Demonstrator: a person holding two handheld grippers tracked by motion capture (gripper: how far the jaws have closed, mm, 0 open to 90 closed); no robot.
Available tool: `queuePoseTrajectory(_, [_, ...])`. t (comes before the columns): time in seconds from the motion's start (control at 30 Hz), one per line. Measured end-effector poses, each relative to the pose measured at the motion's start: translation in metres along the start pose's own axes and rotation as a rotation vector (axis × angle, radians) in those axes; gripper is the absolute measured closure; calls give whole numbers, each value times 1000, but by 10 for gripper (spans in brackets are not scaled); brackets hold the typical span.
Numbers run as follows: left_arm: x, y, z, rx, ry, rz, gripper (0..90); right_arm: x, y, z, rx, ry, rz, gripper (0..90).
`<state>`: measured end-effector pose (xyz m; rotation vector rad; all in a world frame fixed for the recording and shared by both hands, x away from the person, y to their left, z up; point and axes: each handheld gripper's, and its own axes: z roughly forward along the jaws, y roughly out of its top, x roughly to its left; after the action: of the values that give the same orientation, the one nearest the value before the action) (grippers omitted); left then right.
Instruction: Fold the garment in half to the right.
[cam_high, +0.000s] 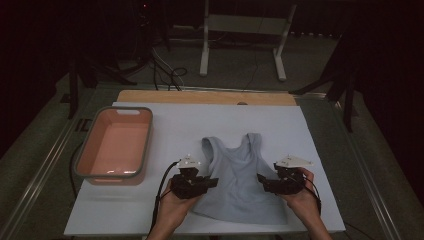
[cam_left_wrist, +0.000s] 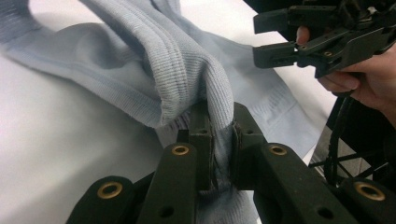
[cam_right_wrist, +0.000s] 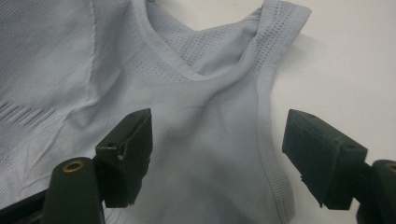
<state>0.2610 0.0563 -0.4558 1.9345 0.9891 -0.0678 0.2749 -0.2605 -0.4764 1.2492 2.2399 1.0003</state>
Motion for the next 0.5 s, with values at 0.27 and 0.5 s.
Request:
queuePoseTrajectory(0.27, [-8, 7, 11, -1, -35, 10, 826, -2, 0, -1, -3, -4, 6, 245])
queuePoseTrajectory(0.5, [-13, 11, 21, -4, -56, 15, 823, -3, 0, -2, -4, -6, 9, 243])
